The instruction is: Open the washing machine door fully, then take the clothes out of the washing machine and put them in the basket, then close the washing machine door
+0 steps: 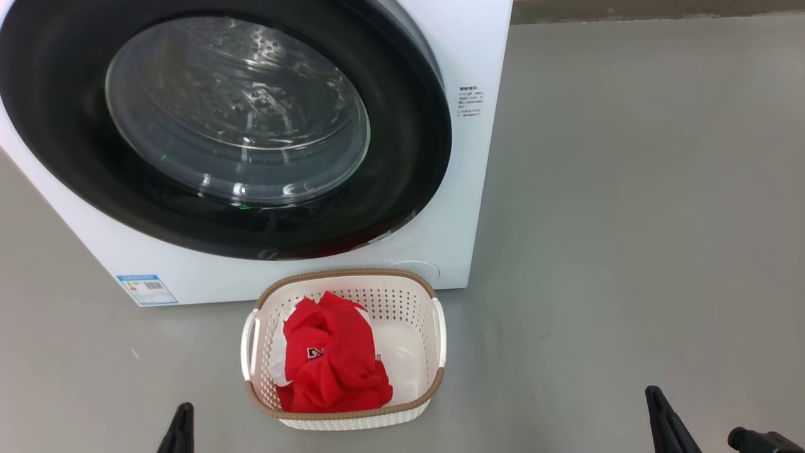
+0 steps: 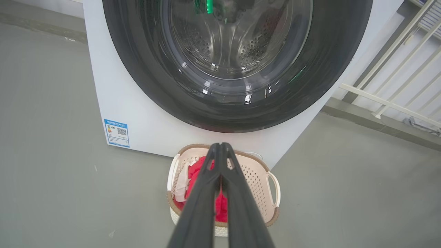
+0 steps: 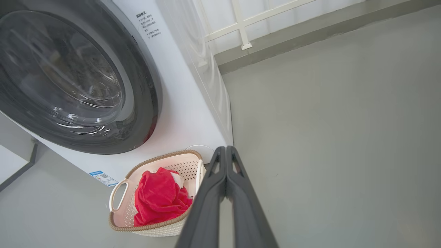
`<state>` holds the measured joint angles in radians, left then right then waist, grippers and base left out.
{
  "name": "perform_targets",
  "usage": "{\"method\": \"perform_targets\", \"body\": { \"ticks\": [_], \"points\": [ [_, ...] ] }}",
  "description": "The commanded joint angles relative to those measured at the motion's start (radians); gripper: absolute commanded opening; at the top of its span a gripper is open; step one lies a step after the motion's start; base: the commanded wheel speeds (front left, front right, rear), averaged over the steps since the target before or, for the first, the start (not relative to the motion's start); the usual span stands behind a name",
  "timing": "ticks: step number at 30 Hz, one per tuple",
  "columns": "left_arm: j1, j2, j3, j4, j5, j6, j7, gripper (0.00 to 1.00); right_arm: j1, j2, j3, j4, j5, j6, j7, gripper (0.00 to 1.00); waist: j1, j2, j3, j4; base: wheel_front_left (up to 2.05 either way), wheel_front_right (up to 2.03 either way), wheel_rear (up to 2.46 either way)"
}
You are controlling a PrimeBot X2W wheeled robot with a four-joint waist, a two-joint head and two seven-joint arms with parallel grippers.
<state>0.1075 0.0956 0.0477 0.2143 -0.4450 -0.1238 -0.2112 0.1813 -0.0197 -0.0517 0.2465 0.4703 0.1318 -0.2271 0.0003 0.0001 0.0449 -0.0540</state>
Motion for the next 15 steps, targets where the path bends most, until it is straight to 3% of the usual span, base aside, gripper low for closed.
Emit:
{"method": "perform_targets", "body": {
  "ticks": [1, 15],
  "points": [
    [-0.025, 0.008, 0.011, -0.018, -0.031, -0.001, 0.009, 0.0, -0.034, -0.016, 0.003, -0.02, 0.04, 0.0, 0.006, 0.0, -0.0002, -0.0001, -0.001, 0.001, 0.0, 0.0, 0.0],
    [-0.052, 0.0, 0.019, -0.011, -0.185, -0.002, 0.052, 0.0, -0.068, -0.026, 0.005, -0.018, 0.199, 0.0, 0.043, 0.0, -0.0002, -0.0001, -0.006, 0.008, 0.0, 0.0, 0.0]
  ]
}}
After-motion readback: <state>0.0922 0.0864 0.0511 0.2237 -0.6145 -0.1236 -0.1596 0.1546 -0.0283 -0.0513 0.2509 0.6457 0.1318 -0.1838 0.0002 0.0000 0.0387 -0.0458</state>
